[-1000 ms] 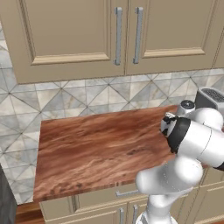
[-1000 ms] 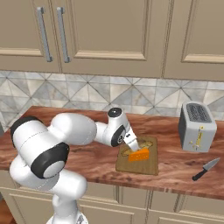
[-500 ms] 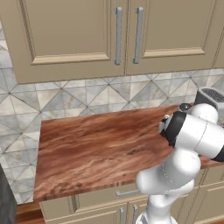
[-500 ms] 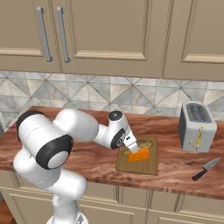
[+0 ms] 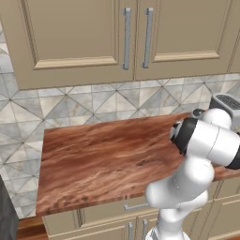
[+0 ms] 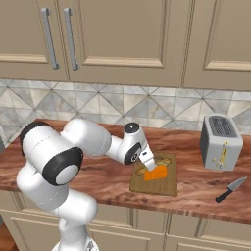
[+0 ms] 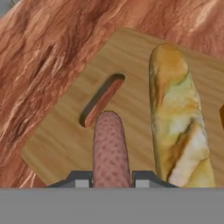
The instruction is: Retrieve the sausage and cheese from the fridge and place them on the cutting board on the counter.
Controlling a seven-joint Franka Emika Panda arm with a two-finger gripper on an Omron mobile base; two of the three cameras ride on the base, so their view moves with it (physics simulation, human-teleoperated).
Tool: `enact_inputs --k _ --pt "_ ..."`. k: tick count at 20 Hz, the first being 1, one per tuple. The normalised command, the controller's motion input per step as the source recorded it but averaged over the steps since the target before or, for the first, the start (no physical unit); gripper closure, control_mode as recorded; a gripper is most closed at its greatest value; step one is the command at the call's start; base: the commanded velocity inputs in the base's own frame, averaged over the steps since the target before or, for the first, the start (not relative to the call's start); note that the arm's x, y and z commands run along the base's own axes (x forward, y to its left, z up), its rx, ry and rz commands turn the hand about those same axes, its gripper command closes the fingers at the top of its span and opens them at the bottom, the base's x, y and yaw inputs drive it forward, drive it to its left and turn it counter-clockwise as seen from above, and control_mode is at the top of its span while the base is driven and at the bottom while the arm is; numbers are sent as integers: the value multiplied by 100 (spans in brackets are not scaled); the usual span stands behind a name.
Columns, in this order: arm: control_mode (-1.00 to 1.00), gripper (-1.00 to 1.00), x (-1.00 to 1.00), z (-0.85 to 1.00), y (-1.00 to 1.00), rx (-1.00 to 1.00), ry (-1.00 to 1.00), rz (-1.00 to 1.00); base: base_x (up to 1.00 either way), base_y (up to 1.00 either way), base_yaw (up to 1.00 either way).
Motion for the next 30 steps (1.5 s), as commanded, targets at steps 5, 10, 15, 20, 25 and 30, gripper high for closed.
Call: enact_inputs --k 5,10,15,20,25,30 --pt "-100 -100 0 -3 -21 1 0 0 0 0 0" --pt "-100 -100 0 0 -28 1 0 0 0 0 0" --pt "-100 -100 -37 62 1 10 0 0 0 0 0" --pt "-100 -100 -98 65 40 7 -3 4 0 0 0" --pt "-100 -100 -100 57 40 0 -4 13 0 0 0" --pt "-100 -100 -100 50 50 -4 0 18 0 0 0"
